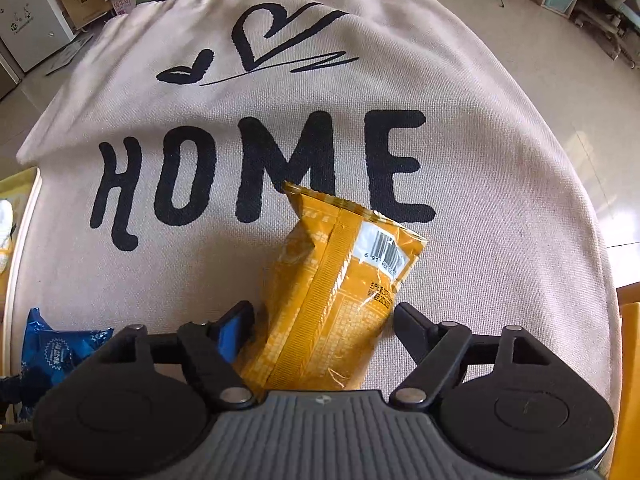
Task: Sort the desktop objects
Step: 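Carry the blue packet with the left tool while the right tool carries the yellow packet to the tray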
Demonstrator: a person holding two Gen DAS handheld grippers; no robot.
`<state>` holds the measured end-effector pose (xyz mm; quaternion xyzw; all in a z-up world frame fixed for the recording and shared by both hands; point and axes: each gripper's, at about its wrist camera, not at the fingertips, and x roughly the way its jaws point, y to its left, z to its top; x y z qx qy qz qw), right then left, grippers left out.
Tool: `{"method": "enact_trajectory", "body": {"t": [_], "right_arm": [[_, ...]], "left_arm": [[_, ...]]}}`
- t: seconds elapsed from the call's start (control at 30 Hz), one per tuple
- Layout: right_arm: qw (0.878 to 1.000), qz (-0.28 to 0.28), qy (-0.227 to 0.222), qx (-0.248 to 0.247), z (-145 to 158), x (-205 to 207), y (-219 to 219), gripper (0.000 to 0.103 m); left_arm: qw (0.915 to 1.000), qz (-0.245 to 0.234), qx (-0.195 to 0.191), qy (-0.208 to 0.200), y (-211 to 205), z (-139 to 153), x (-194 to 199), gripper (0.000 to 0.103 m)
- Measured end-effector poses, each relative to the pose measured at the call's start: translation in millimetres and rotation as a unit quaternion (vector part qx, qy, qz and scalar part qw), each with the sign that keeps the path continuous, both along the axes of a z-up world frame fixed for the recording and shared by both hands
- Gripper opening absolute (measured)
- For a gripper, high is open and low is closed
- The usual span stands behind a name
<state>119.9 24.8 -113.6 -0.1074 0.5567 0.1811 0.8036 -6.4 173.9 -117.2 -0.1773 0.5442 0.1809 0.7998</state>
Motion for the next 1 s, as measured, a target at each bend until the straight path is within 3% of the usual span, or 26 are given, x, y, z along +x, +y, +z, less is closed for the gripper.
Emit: {"method": "enact_trajectory", "body": {"t": [0.03, 0.17, 0.33, 0.53, 1.0], "right_arm": [[1.000, -0.003, 0.003, 0.007, 1.0, 1.1, -2.0, 0.073], [0.999, -0.007, 0.010, 0.032, 4.3, -2.1, -0.8, 0.067], [0.998, -0.024, 0.014, 0.057, 16.5, -1.6, 2.7, 0.065], [0.997, -0.023, 0.014, 0.074, 23.7, -4.2, 1.9, 0.065], [0.988, -0.004, 0.052, 0.148, 33.3, -14.1, 30.3, 0.064]], "left_arm": [[1.0000, 0.000, -0.007, -0.005, 3.8, 2.2, 0.3, 0.089], [0.9978, 0.016, -0.059, -0.024, 10.9, 7.6, -5.2, 0.087], [0.9984, 0.025, -0.044, -0.025, 15.7, 3.0, 8.0, 0.087], [0.9972, 0.043, -0.031, -0.053, 33.2, 21.4, 14.3, 0.087], [0.9874, 0.117, -0.033, -0.102, 89.4, 68.7, -12.6, 0.087]]}}
